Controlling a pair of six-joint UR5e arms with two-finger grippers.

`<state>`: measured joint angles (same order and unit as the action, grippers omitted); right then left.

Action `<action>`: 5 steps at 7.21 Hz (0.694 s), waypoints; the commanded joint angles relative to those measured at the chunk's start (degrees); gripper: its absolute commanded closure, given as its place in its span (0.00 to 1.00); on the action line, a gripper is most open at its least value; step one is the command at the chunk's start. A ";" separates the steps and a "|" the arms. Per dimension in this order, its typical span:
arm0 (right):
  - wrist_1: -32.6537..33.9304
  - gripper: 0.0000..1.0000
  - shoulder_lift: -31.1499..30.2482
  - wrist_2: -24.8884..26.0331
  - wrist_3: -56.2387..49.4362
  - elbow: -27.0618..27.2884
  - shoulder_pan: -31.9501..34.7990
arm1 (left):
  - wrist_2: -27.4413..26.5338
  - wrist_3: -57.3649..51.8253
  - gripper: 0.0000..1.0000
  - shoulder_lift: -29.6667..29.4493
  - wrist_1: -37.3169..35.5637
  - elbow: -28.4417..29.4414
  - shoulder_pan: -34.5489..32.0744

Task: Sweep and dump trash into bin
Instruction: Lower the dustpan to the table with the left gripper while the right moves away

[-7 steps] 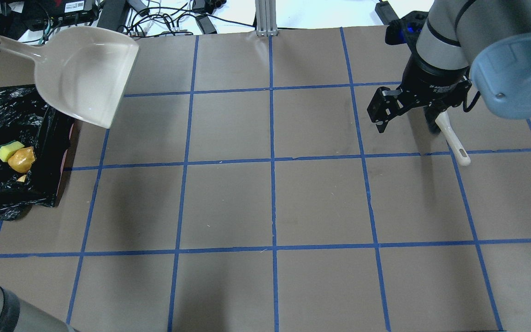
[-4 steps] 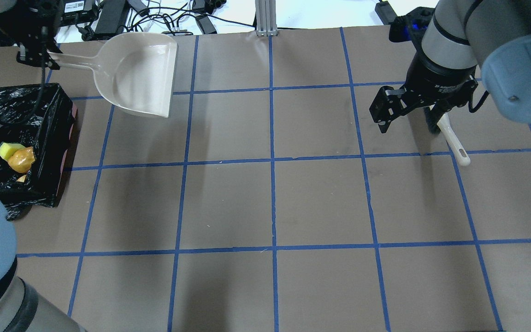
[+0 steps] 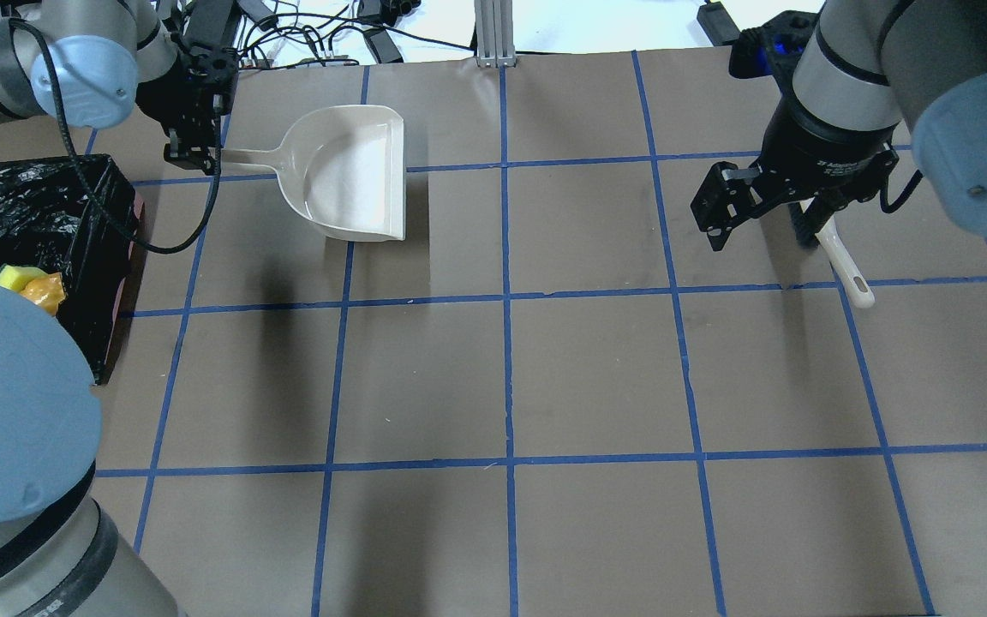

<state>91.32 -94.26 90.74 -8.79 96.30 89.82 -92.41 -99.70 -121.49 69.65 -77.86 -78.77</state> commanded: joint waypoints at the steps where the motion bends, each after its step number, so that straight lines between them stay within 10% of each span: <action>1: 0.00 0.00 0.04 -0.12 0.00 0.12 0.00 | -0.14 -1.71 1.00 -0.23 -6.84 -5.35 0.11; 5: 0.18 0.00 0.22 -0.21 0.00 0.12 -0.09 | -0.49 -4.97 1.00 0.20 -7.95 -7.12 0.20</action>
<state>91.50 -94.13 90.58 -8.83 96.41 89.74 -92.83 -104.64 -121.40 61.81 -84.11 -78.40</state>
